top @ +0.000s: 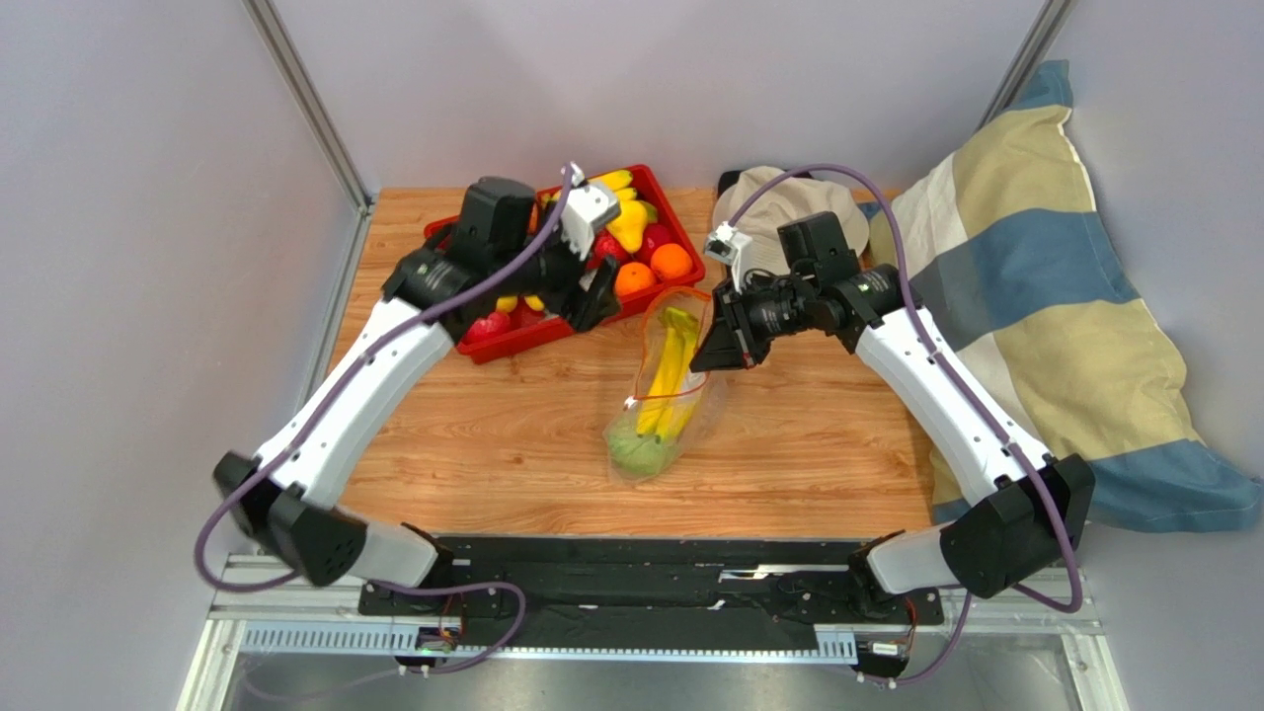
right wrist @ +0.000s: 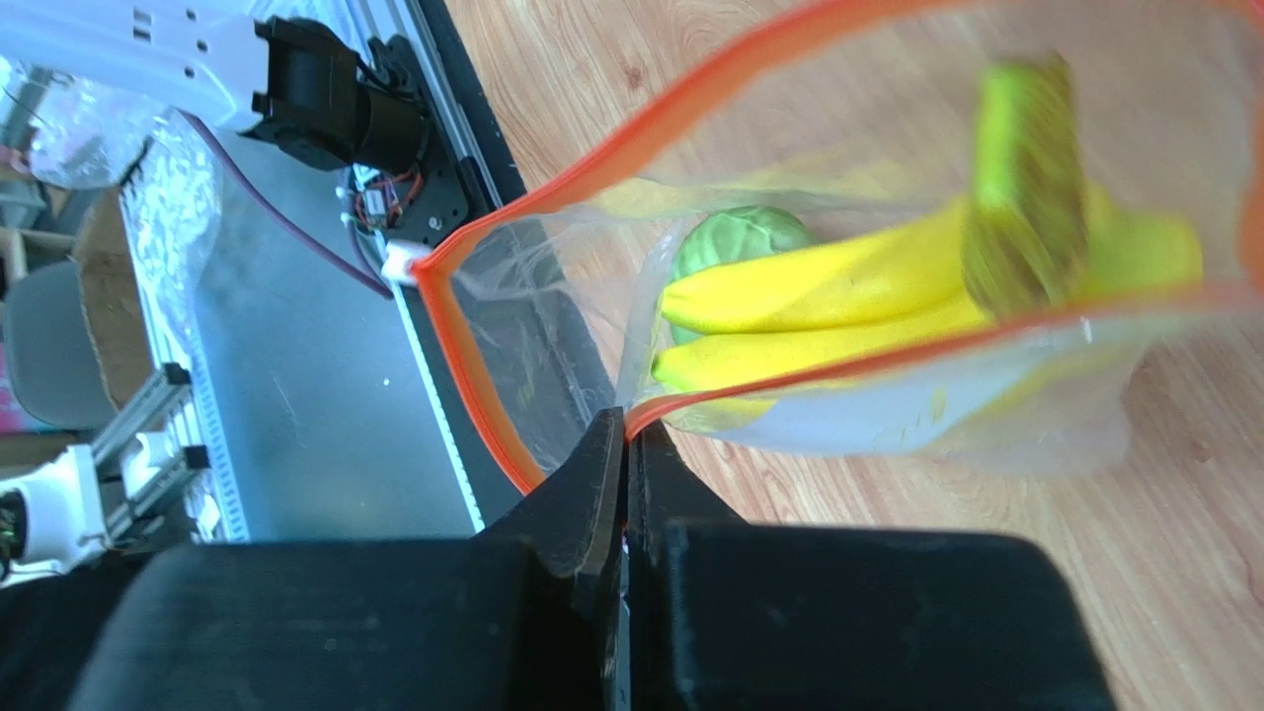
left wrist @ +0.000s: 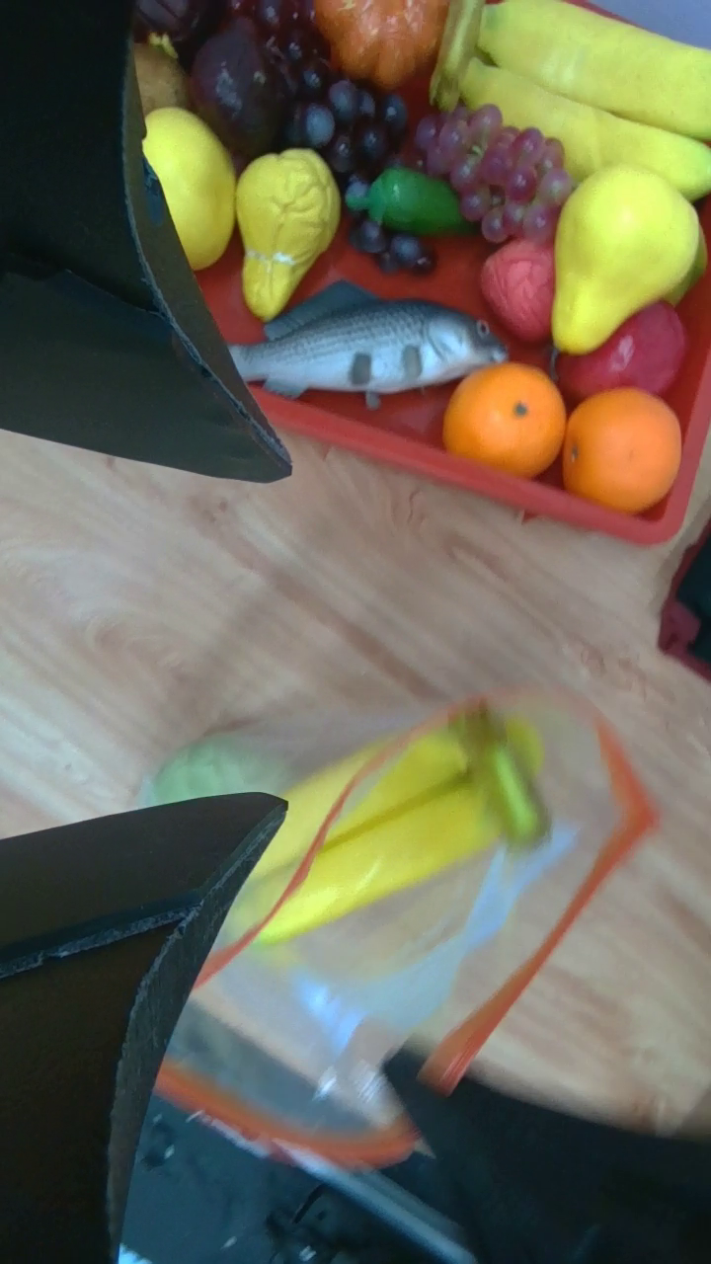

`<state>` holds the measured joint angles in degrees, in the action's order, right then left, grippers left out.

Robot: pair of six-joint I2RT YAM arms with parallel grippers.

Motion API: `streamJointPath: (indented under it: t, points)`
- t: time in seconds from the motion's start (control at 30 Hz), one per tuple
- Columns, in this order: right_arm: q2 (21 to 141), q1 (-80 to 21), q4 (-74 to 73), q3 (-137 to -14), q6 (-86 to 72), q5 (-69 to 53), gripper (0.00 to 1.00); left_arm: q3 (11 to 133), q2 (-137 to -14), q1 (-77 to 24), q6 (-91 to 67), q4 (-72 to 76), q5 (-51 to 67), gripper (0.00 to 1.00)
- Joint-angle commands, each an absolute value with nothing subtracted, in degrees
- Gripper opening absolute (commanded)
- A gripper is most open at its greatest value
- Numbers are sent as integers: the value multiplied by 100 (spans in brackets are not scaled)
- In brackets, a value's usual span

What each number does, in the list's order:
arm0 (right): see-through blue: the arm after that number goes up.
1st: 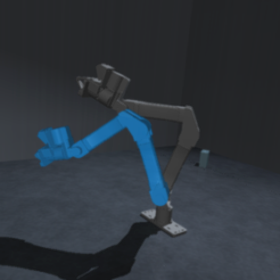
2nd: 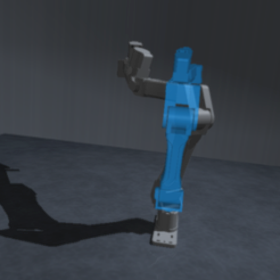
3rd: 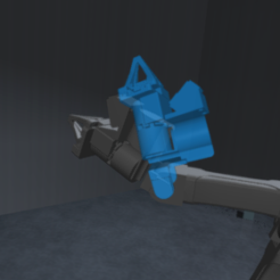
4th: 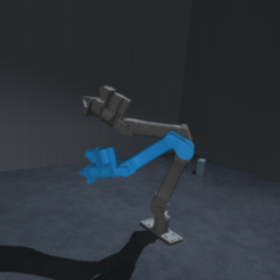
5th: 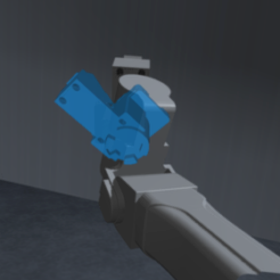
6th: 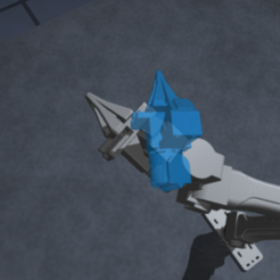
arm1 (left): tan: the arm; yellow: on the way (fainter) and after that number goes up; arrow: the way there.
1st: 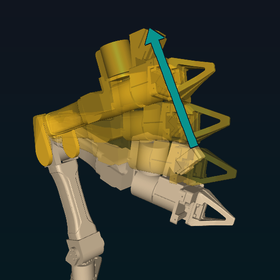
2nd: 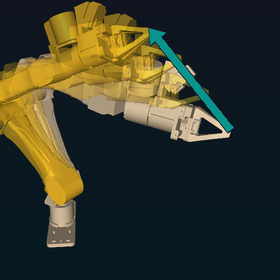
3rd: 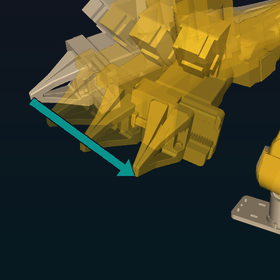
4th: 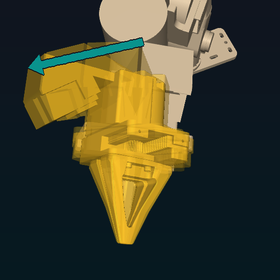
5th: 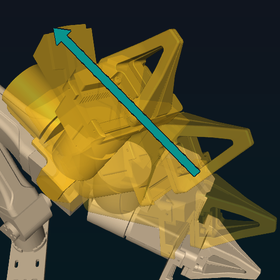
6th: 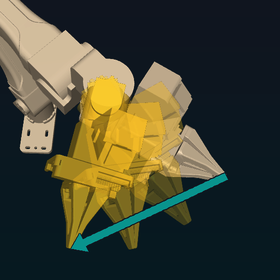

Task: Place the food in the zip-top bag and seal the zipper
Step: Adjust the zipper food storage bag at the center of the board, then adjust the fake fruit in the zipper food storage bag.

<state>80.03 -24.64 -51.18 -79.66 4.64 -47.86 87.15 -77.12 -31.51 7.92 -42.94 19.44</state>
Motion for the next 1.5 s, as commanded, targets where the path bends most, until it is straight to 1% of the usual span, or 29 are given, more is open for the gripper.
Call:
streamJointPath:
  t: [0.0, 0.03, 0.1, 0.13, 0.17, 0.23, 0.27, 0.3, 0.37, 0.4, 0.47, 0.53, 0.63, 0.7, 0.93, 1.17, 1.47]
  points:
    - [7849, -2558, -5308, -8305, 1230, -4702, 0, 9446, -8586, -2831, 685, -4149, 2328, 85]
    - [7840, -2566, -5335, -8314, 1257, -4685, 0, 9535, -8657, -2830, 738, -4140, 2547, 85]
    - [7822, -2566, -5361, -8306, 1309, -4667, 0, 9694, -8754, -2830, 913, -4026, 2837, 81]
    - [7814, -2558, -5361, -8297, 1318, -4676, 0, 9703, -8763, -2830, 1053, -3973, 3317, 80]
    - [7796, -2566, -5344, -8279, 1318, -4693, 0, 9686, -8719, -2830, 1455, -3903, 3609, 76]
    - [7787, -2566, -5335, -8279, 1318, -4693, 0, 9449, -8596, -2830, 1905, -3535, 4407, 74]
    - [7796, -2549, -5335, -8279, 1318, -4693, 0, 9283, -8422, -2830, 2038, -3290, 4551, 74]
    - [7796, -2575, -5326, -8271, 1318, -4685, 0, 8864, -8316, -2830, 2204, -2608, 4622, 74]
    - [7761, -2566, -5326, -8244, 1275, -4676, 0, 8466, -8105, -2830, 2529, -2033, 4999, 74]
    - [7735, -2558, -5326, -8183, 1248, -4667, 0, 8151, -8077, -2847, 3079, -1630, 5175, 74]
    - [7647, -2549, -5300, -8095, 1187, -4693, 0, 8060, -8208, -2961, 3557, -1538, 5335, 73]
    - [7577, -2558, -5221, -7946, 1125, -4685, 0, 8305, -8436, -3014, 4171, -1888, 5571, 72]
    - [7532, -2558, -5124, -7928, 1107, -4667, 0, 8551, -8788, -3146, 4481, -1960, 5424, 72]
    - [7541, -2558, -5098, -7945, 1090, -4667, 0, 8517, -8894, -3243, 4561, -1742, 5361, 71]
    - [7585, -2558, -5071, -7998, 1116, -4702, 0, 8429, -9052, -3533, 5115, -1951, 5081, 56]
    - [7664, -2558, -5080, -8077, 1169, -4720, 0, 8411, -9167, -3603, 5519, -2469, 5062, 56]
    - [7717, -2558, -5098, -8183, 1186, -4790, 0, 8508, -9501, -3691, 5687, -2610, 4756, 59]
